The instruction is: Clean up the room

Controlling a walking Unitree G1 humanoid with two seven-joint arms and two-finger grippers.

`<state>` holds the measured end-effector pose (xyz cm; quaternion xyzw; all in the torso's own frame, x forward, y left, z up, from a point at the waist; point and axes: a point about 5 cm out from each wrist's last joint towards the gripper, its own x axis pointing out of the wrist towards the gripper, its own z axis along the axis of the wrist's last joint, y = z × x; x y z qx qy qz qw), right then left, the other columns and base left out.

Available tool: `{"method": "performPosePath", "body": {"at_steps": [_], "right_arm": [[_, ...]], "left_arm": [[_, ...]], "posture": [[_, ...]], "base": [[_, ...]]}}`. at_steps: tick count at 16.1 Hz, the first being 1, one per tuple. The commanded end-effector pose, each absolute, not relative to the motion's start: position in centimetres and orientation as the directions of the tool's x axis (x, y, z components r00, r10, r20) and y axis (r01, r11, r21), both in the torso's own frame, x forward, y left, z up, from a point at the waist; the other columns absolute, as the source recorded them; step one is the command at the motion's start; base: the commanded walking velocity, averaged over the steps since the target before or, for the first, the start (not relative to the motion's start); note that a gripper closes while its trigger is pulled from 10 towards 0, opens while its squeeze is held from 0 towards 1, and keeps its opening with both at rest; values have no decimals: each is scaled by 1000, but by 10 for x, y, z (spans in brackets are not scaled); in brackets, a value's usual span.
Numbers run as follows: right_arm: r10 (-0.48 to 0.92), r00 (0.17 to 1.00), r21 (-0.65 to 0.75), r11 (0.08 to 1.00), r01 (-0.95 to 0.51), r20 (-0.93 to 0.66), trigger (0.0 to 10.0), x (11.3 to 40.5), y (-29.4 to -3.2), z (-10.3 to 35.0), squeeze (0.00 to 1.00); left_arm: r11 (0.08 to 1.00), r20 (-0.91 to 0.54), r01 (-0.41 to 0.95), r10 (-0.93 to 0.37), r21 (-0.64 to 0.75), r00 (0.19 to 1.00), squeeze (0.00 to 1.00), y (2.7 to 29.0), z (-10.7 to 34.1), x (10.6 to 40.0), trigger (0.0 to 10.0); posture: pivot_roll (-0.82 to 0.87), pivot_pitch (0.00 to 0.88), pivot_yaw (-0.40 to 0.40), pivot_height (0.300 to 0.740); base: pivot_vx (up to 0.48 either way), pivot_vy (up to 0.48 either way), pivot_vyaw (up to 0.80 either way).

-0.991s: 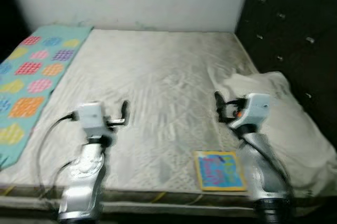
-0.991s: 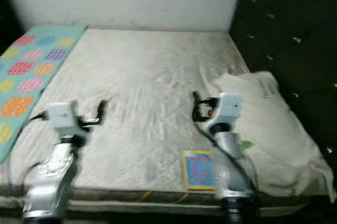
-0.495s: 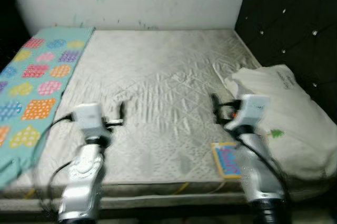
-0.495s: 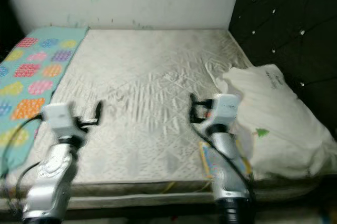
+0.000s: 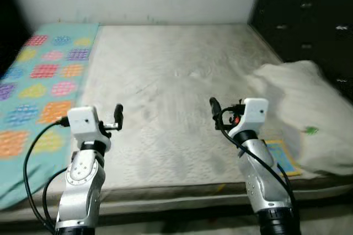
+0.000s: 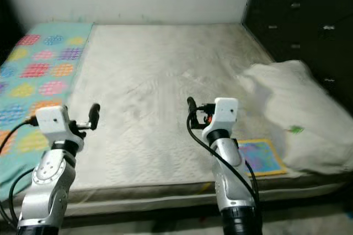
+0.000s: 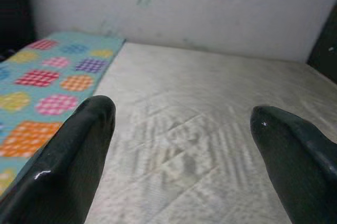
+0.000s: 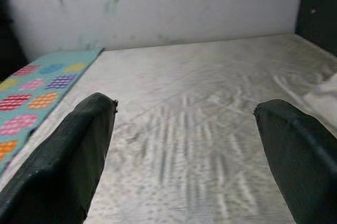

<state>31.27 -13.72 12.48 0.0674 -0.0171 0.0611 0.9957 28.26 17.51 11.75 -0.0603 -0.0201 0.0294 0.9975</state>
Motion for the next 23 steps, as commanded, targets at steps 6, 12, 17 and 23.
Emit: {"method": "performPosePath", "body": {"at_steps": [6,12,17,23], "right_arm": [[104,993,121,987,-109,47,10000,313,-145,126,0],[109,993,113,987,-114,47,10000,314,-145,126,0],[111,993,113,987,-115,47,10000,314,-145,126,0],[107,993,113,987,-112,47,10000,314,-144,126,0]], "left_arm": [[990,26,-41,45,-132,999,0,168,116,284,10000],[988,74,10,2,-152,997,0,166,121,283,10000],[983,78,39,-25,-181,997,0,165,122,281,10000],[981,73,45,-31,-188,997,0,165,121,281,10000]], "posture": [[-79,18,12,740],[-83,13,11,740],[-83,17,10,740],[-83,23,12,740]], "base": [[0,480,0],[0,240,0],[0,0,0],[247,0,0]]}}
